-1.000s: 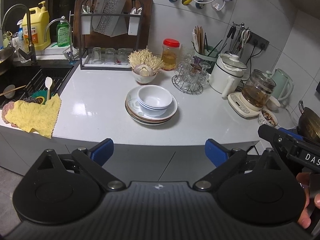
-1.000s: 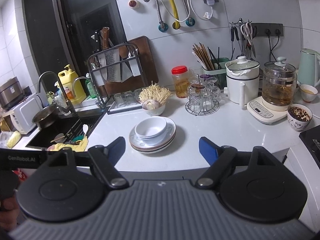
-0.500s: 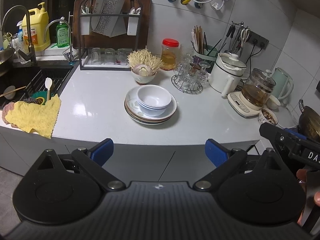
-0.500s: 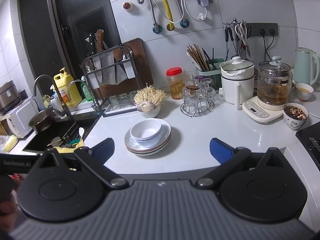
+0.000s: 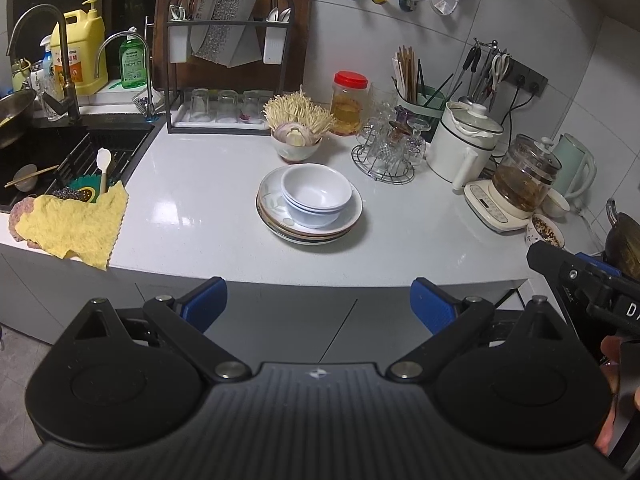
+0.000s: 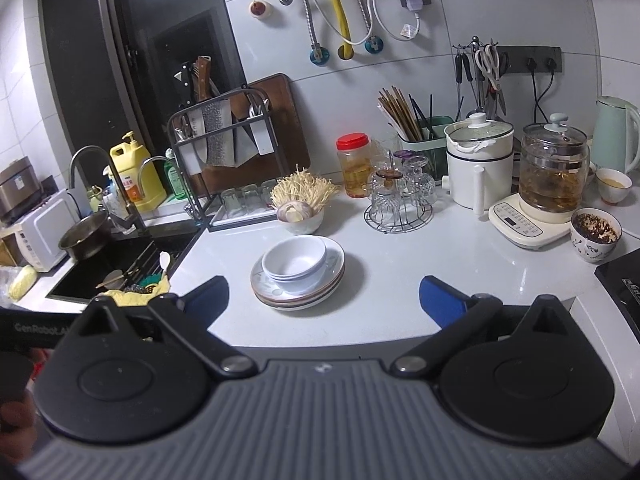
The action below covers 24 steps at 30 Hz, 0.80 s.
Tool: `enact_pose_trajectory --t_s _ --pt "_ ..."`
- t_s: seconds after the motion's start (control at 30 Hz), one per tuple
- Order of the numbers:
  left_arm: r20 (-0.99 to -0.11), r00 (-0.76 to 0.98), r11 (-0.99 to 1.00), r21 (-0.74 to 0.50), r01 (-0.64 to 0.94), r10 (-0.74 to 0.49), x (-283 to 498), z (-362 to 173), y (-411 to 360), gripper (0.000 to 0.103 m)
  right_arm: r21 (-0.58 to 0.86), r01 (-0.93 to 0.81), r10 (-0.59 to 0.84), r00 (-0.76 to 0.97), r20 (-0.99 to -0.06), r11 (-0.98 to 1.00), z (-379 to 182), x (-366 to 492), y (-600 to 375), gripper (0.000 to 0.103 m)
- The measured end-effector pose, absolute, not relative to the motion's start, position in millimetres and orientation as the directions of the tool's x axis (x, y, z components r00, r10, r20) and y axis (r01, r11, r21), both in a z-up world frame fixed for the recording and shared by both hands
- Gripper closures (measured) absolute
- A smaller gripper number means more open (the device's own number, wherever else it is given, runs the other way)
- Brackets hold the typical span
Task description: Organize plates and bowls
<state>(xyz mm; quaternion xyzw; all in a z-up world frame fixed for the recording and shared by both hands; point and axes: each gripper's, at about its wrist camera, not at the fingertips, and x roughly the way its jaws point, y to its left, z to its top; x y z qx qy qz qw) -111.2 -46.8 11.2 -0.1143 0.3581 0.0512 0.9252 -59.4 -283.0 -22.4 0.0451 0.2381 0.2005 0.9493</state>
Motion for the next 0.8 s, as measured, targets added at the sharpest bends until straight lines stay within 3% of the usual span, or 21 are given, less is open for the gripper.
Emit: enact_pose_trajectory --t_s 0.8 --pt "-0.675 0.738 0.970 -0.182 -0.161 -0.005 -119.4 8.9 -45.8 0.003 0.188 -0.349 0.396 0.806 -0.440 0.918 -24.0 -69.4 -285.0 0.000"
